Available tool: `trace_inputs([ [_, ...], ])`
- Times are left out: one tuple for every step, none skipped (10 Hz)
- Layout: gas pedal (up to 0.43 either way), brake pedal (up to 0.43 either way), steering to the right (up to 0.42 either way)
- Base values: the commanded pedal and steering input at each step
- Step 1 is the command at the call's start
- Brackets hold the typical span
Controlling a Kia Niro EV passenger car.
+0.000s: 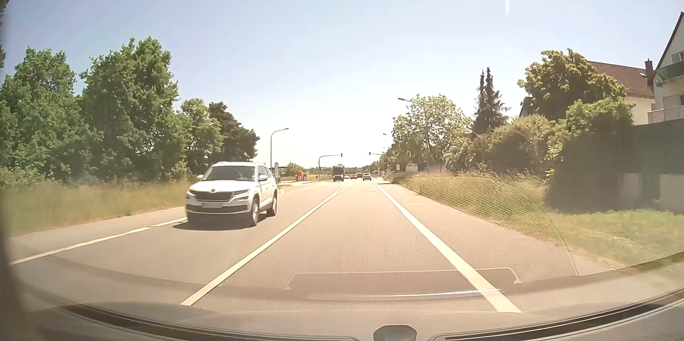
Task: Follow the waypoints while adhering to traffic rules and regulations
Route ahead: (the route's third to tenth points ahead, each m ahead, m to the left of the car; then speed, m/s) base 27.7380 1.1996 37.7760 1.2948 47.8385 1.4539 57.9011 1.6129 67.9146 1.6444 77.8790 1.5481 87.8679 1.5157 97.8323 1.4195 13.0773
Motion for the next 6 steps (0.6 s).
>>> trace_inputs([
  [0.039,0.03,0.0],
  [0.039,0.03,0.0],
  [0.008,0.03,0.001],
  [0.0,0.03,0.001],
  [0.0,0.03,0.0],
  [0.0,0.03,0.0],
])
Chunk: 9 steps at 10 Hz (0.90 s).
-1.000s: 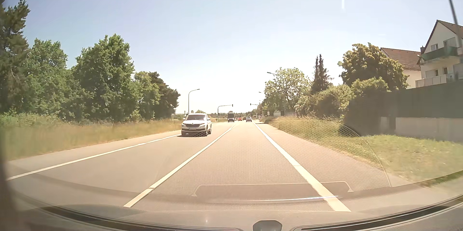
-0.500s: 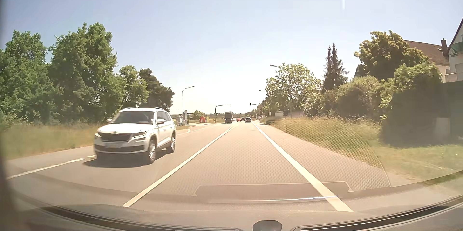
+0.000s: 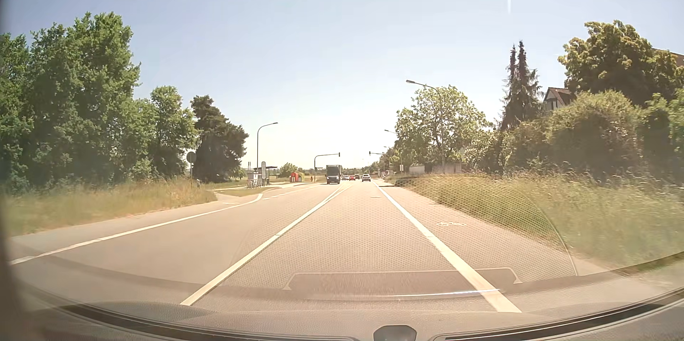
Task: Follow the waypoints while adhering to traffic rules and regulations
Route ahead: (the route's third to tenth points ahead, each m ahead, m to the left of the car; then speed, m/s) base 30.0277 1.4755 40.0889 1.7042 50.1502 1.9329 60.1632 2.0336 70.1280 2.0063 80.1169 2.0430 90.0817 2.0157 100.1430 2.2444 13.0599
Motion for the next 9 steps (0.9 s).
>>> trace_inputs([
  [0.0,0.03,0.0],
  [0.0,0.03,0.0],
  [0.0,0.03,0.0],
  [0.0,0.03,0.0],
  [0.0,0.03,0.001],
  [0.0,0.03,0.001],
  [0.0,0.03,0.0],
  [0.0,0.03,0.0],
  [0.0,0.03,0.0],
])
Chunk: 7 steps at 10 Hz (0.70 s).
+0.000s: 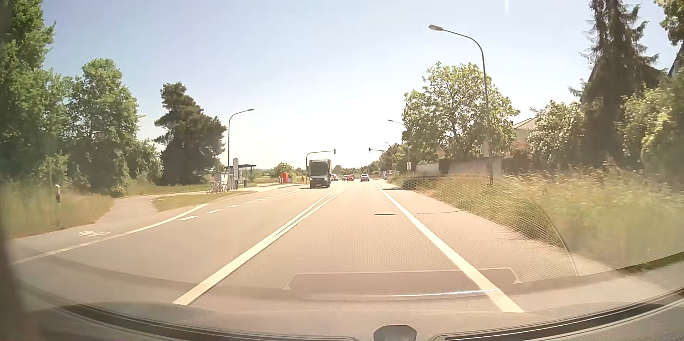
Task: Follow the waypoints while adhering to traffic rules and regulations
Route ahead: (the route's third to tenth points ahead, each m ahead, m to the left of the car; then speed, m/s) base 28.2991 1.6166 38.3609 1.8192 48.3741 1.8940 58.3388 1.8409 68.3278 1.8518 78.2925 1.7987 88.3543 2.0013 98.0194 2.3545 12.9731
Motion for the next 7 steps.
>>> trace_inputs([
  [0.008,0.03,0.0],
  [0.008,0.03,0.0],
  [0.008,0.03,0.0],
  [0.008,0.03,0.001],
  [0.008,0.03,0.0],
  [0.008,0.03,0.0],
  [0.008,0.03,0.001],
])
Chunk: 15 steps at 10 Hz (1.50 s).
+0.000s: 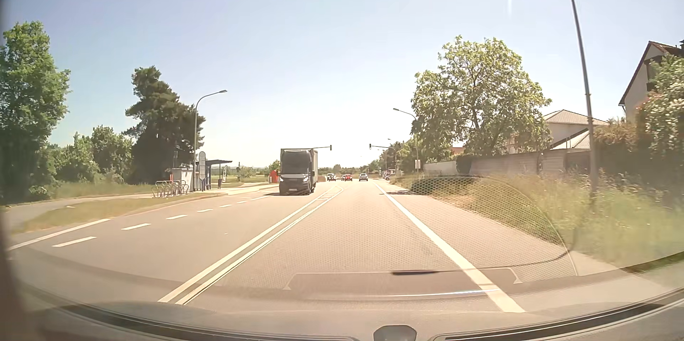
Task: Follow the waypoints while adhering to traffic rules and regulations
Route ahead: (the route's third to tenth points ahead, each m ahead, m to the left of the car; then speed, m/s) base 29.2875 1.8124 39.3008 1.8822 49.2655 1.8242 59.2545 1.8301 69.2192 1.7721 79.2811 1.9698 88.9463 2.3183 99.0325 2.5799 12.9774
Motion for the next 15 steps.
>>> trace_inputs([
  [0.008,0.03,0.001],
  [0.008,0.03,0.001],
  [0.008,0.03,0.002],
  [0.008,0.03,0.002],
  [0.008,0.03,0.002],
  [0.008,0.03,0.002],
  [0.008,0.03,0.002],
  [0.008,0.03,0.002],
  [0.008,0.03,0.002],
  [0.008,0.03,0.002],
  [0.008,0.03,0.002],
  [0.008,0.03,0.002],
  [0.008,0.03,0.002],
  [0.008,0.03,0.002],
  [0.008,0.03,0.002],
])
